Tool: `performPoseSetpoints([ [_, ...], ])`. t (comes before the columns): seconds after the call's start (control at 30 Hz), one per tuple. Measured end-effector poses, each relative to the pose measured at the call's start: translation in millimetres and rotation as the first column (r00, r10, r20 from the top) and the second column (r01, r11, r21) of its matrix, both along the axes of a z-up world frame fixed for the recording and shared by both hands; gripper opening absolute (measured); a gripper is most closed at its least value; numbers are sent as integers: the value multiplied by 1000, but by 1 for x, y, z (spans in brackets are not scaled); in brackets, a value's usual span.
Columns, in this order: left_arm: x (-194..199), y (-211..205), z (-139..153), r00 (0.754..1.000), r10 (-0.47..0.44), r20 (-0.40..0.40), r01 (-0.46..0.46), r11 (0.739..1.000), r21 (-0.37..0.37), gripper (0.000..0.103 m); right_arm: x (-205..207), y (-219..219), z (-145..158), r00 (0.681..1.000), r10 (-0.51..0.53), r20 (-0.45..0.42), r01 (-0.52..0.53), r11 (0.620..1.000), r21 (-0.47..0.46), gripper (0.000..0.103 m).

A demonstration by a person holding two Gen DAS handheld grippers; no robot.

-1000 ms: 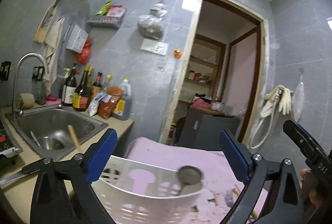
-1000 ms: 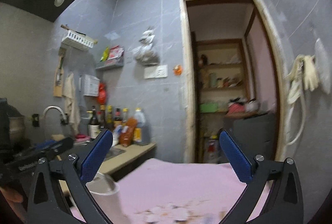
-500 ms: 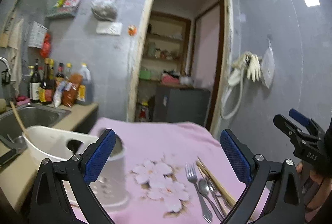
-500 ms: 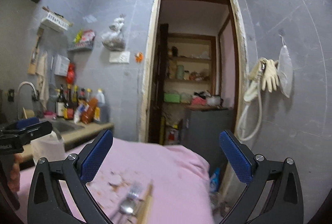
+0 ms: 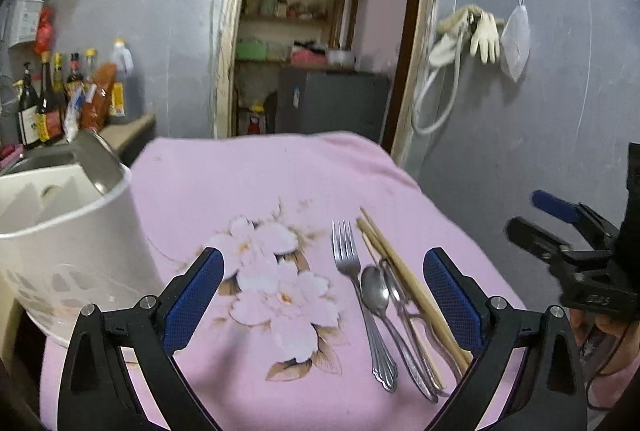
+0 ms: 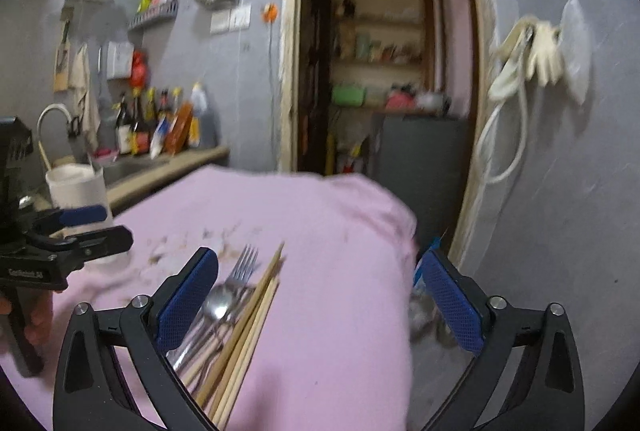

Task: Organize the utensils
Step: 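Move both tools back to the remaining utensils on the cloth, then close the left tool on a steel fork and lift it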

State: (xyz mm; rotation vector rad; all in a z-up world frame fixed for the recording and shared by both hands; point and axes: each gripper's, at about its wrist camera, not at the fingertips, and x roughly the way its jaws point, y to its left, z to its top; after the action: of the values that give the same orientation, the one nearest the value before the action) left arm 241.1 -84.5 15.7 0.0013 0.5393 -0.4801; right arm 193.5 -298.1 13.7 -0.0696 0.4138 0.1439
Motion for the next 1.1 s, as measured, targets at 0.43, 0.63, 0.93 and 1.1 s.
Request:
performPoseSetpoints([
  [0.43, 69, -21, -39, 951, -39, -307, 50, 998, 29, 42, 38, 7, -40, 941, 153, -301, -153, 988, 23, 32],
  [0.63, 96, -21, -47, 927, -36, -374, 46, 999, 18, 37, 48, 9, -47, 917, 174, -359, -172, 984, 38, 25],
  [0.93, 128, -29, -55, 897, -86, -434, 98, 995, 5, 26, 59, 15, -51, 902, 165, -399, -165, 986, 33, 19],
  [1.1, 143, -25, -59, 892, -114, -438, 106, 993, -44, 23, 63, 18, -52, 901, 156, -404, -160, 987, 25, 19],
])
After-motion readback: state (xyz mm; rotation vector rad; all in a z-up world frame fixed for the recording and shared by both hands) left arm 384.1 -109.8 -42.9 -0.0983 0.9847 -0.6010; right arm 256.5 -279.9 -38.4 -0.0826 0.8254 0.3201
